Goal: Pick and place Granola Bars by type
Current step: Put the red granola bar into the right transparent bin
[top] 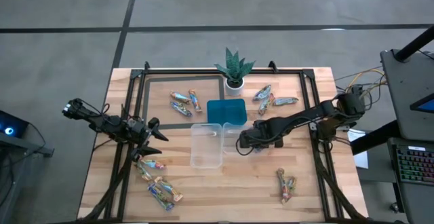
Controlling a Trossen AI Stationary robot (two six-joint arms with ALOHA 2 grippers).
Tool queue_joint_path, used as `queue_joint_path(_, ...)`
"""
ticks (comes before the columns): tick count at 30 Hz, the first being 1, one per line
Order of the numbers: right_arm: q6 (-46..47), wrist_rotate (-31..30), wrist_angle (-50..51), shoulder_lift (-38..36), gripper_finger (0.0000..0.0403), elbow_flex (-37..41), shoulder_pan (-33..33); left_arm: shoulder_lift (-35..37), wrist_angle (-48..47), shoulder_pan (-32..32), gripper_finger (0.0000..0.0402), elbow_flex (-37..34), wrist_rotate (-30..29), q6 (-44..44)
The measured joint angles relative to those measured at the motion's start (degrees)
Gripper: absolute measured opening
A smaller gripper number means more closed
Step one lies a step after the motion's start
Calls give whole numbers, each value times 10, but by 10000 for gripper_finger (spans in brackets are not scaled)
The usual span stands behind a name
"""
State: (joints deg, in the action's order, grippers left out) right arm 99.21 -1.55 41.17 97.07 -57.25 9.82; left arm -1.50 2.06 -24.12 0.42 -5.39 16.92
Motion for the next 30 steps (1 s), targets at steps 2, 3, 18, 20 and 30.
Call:
queue_joint_path(2,-18,5,0,8,12,-7,0,-1,0,0,250,0,0,0)
queue_joint_path(3,-22,5,1,8,12,-9,0,-1,0,0,250,0,0,0)
queue_joint_path(18,-36,-3,41,5,130,-26,0,-2,-1,0,250,0,0,0)
queue_joint_path(20,-45,-17,52,1,143,-36,1,-2,-1,0,250,0,0,0)
queue_joint_path(30,-118,-60,194,-15,159,-132,0,-2,-1,0,250,0,0,0)
